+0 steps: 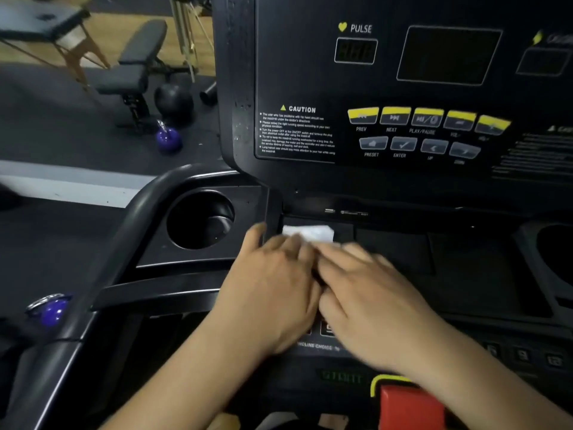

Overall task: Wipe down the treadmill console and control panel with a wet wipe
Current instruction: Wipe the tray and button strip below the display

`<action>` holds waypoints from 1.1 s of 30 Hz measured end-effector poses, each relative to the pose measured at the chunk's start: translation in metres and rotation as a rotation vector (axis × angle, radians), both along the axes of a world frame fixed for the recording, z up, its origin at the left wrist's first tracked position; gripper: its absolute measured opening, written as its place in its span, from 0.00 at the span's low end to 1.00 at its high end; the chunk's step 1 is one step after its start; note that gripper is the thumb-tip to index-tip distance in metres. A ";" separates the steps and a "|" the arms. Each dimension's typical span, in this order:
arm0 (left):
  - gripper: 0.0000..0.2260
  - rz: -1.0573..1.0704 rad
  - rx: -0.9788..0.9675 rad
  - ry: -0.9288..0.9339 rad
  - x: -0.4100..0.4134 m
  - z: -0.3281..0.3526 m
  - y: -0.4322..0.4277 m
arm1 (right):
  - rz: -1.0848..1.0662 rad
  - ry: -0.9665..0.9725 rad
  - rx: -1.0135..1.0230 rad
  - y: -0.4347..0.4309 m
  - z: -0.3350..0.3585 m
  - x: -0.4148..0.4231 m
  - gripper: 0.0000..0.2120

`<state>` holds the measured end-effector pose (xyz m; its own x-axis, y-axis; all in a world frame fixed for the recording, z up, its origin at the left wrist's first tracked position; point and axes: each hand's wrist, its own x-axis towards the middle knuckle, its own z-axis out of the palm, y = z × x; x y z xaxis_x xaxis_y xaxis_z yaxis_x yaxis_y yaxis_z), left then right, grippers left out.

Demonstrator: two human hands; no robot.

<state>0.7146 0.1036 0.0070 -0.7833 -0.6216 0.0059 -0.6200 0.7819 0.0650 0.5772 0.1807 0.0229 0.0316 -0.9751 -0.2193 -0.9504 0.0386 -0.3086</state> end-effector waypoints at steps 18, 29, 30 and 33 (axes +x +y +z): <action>0.23 -0.143 -0.035 -0.085 0.020 0.001 0.011 | 0.072 0.036 0.201 0.013 0.014 0.009 0.33; 0.22 -0.212 -0.085 -0.168 0.016 0.015 0.012 | 0.060 -0.031 0.102 0.007 0.012 0.007 0.25; 0.28 -0.192 -0.090 -0.214 0.012 0.014 0.008 | 0.038 -0.015 0.091 -0.001 0.009 0.004 0.25; 0.32 -0.112 -0.108 -0.332 -0.005 0.016 -0.004 | -0.034 0.025 0.075 -0.021 0.006 0.000 0.27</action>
<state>0.7097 0.0993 0.0231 -0.8168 -0.5416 -0.1988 -0.5036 0.8374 -0.2123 0.5777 0.1596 0.0285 -0.0073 -0.9565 -0.2918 -0.9554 0.0928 -0.2802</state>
